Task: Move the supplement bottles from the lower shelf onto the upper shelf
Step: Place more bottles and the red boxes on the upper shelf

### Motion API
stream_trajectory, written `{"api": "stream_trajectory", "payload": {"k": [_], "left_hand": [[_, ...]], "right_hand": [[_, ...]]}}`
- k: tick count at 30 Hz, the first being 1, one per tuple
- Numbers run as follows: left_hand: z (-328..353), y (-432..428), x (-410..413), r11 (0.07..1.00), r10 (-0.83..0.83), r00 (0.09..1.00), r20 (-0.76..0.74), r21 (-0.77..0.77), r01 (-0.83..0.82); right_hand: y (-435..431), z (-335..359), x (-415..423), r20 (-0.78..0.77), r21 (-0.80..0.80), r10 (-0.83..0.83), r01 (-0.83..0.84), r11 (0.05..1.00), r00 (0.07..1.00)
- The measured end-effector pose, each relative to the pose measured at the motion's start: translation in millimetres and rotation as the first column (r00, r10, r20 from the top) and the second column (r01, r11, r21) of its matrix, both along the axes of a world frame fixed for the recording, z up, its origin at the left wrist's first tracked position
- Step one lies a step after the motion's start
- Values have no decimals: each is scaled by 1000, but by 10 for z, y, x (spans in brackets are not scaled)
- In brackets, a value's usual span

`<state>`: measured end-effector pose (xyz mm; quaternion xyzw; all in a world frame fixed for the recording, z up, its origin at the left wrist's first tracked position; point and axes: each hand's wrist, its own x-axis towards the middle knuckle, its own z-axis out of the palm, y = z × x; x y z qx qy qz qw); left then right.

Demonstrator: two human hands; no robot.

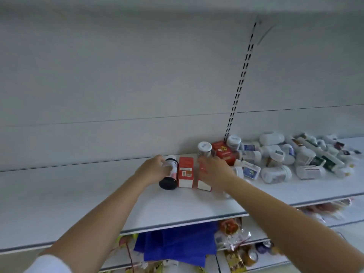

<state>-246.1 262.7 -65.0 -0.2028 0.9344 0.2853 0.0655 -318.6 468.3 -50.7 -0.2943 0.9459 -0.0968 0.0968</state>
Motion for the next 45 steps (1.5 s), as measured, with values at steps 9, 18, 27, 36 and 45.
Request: {"api": "stream_trajectory", "payload": {"k": [9,18,27,36,45], "left_hand": [[-475,-173,-288,870,291,957,4,414,-266],[418,-79,537,461,499,866,-11,850,-255],[1836,705,1540,380,341,906,-249,919,110],[3034,871,2203,586,243,768,-593,720,371],[3569,358,2333,737,235,632,-739,559,380]], "right_hand": [[-755,-489,-259,-153,152,-112,135,979,982],[-372,365,261,844,-504,128,687,524,522],[490,1786,1522,750,-656,386,683,322,537],[728,3031,1984,462,-881,524,438,180,716],[288,3568,1921,293,-956,572,258,144,766]]}}
